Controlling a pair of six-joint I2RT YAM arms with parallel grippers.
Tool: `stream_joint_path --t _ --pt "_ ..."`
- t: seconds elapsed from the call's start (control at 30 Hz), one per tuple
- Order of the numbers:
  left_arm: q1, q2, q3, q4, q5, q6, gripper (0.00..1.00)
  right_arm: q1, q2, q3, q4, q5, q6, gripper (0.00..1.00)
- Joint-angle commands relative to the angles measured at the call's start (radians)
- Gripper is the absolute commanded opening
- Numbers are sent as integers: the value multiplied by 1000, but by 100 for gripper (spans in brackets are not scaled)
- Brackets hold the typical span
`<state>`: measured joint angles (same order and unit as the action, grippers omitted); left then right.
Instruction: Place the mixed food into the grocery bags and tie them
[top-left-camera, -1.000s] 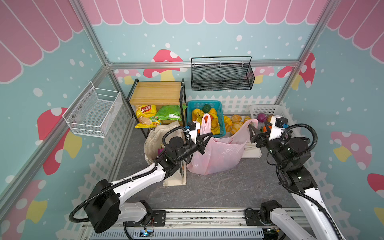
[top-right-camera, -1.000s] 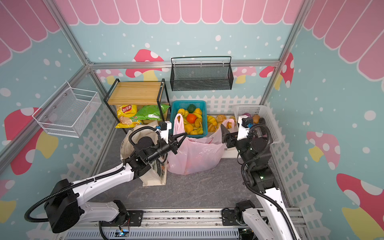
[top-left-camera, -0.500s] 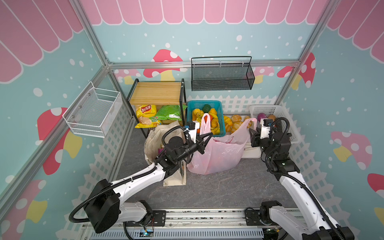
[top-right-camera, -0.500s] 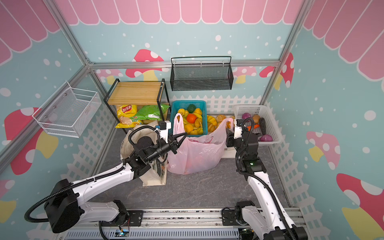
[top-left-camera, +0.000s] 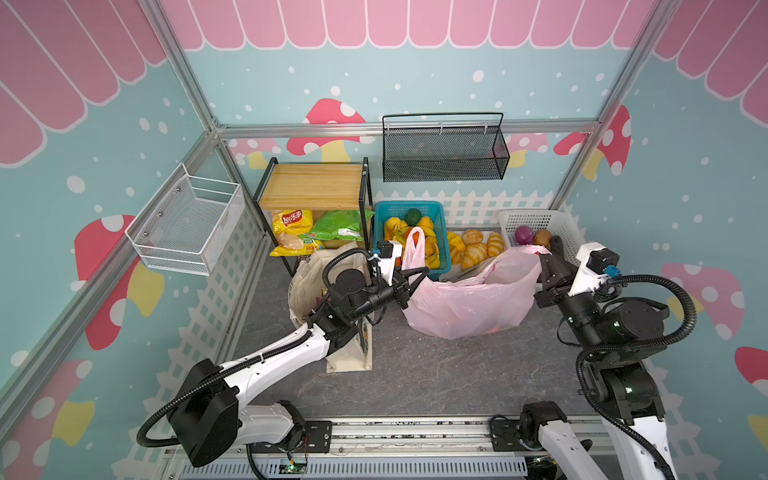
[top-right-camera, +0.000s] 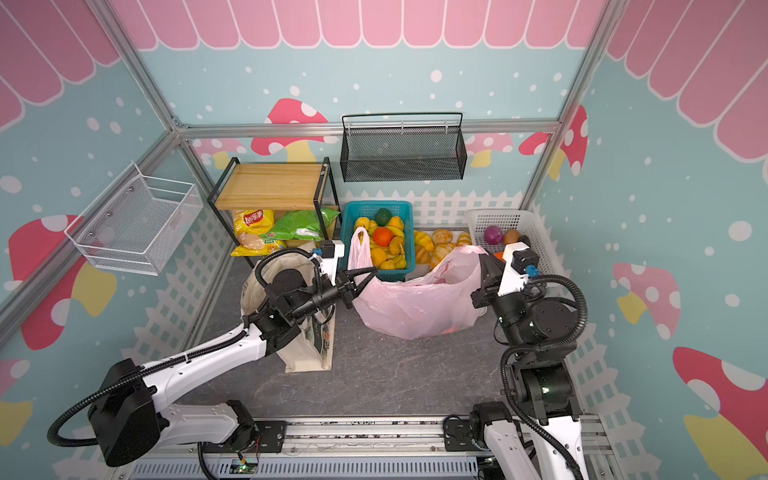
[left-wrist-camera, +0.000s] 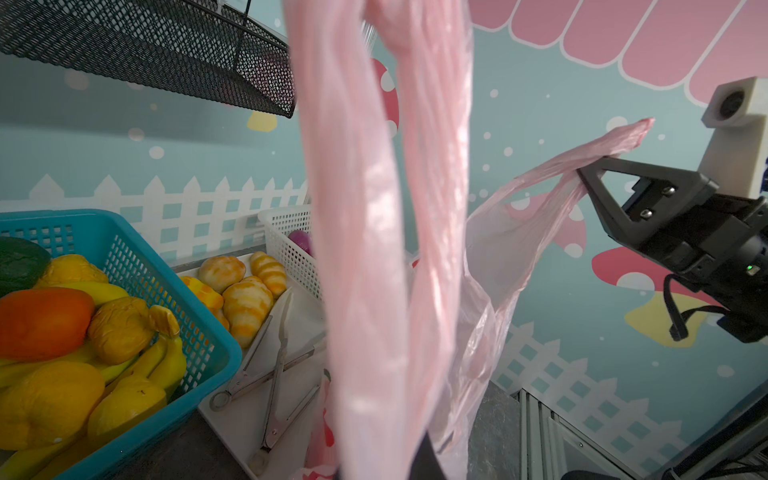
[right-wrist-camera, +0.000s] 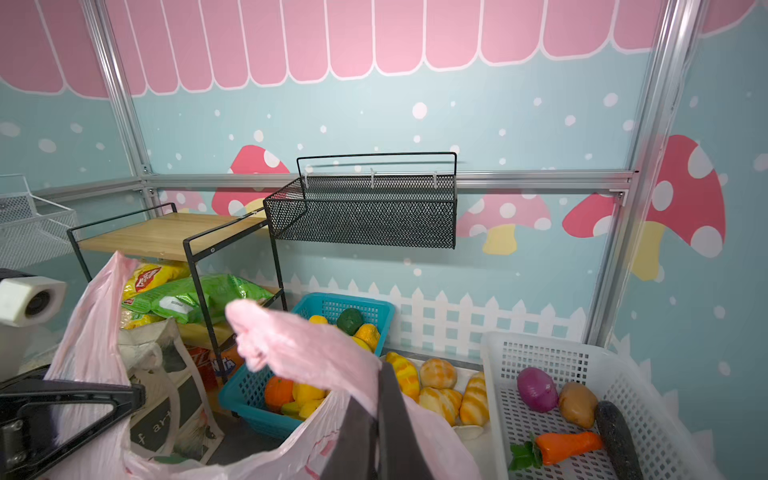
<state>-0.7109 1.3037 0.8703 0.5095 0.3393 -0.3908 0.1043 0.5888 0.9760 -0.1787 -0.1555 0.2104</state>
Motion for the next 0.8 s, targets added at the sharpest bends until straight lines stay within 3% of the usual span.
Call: stream_joint_path --t 0.0,0.37,0.43,0.63,0.77 --pt "28 20 32 1 32 -17 0 -3 17 -4 -89 -17 6 0" --pt "93 93 49 -42 -15 21 3 -3 74 -195 117 -212 165 0" --pt "91 84 43 -50 -64 46 12 -5 98 -216 133 -231 177 0" --pt "70 -15 11 -70 -260 86 53 -4 136 -227 147 -241 157 0" --pt "12 -118 -9 -106 -415 128 64 -3 132 -242 196 -279 153 0"
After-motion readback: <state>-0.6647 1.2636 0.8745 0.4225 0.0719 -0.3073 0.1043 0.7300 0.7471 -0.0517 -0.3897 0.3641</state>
